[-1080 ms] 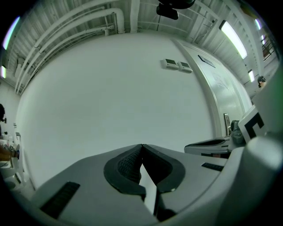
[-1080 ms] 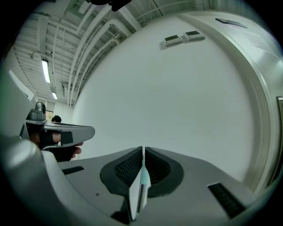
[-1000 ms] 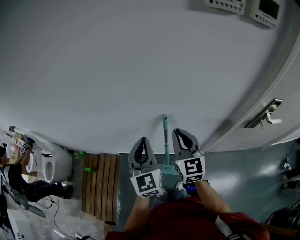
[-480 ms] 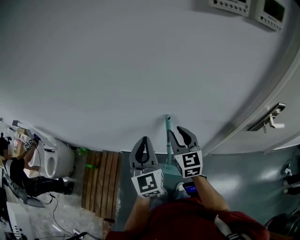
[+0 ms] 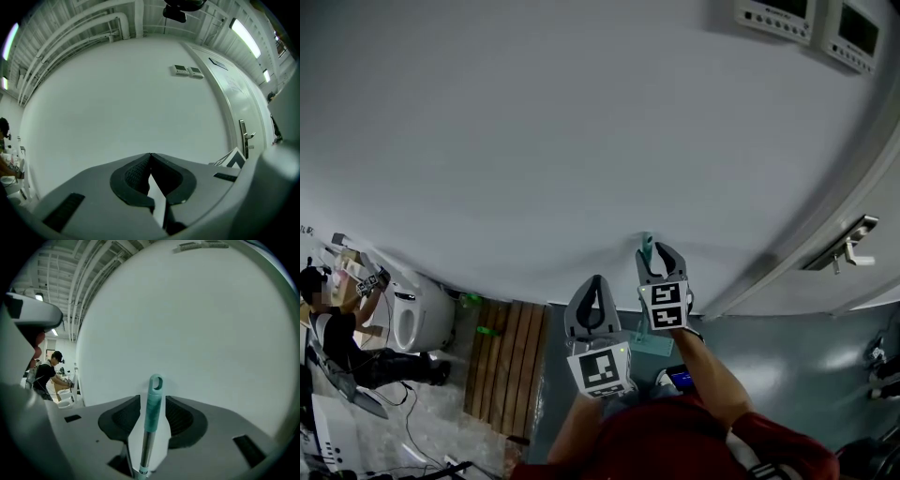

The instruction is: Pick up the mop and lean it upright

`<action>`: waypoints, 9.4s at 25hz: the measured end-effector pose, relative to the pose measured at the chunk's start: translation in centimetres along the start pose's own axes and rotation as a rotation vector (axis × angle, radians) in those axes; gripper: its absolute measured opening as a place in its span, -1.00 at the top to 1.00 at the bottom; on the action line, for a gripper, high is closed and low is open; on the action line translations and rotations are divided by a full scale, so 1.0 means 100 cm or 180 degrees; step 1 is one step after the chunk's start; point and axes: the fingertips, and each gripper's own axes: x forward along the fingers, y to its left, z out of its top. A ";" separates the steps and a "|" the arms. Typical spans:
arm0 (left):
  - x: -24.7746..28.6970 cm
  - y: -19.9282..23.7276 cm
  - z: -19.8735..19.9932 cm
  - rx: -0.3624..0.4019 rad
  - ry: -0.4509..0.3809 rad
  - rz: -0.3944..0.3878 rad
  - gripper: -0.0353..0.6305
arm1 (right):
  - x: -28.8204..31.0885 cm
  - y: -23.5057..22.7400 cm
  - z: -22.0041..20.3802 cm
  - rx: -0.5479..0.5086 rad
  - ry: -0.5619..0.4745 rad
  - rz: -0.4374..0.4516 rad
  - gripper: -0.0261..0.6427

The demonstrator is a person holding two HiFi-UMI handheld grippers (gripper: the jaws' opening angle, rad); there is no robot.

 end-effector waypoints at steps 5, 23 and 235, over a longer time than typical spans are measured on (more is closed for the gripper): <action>0.001 0.001 0.003 -0.0045 -0.0024 0.0007 0.85 | 0.014 -0.005 -0.005 0.0000 0.0051 -0.0115 0.44; -0.002 0.006 -0.008 0.0080 0.0070 0.0062 0.85 | -0.007 -0.004 -0.008 0.0105 -0.0039 -0.0059 0.58; -0.010 0.001 -0.006 -0.0072 0.0152 -0.0030 0.85 | -0.139 0.000 0.086 0.0066 -0.0599 0.0037 0.87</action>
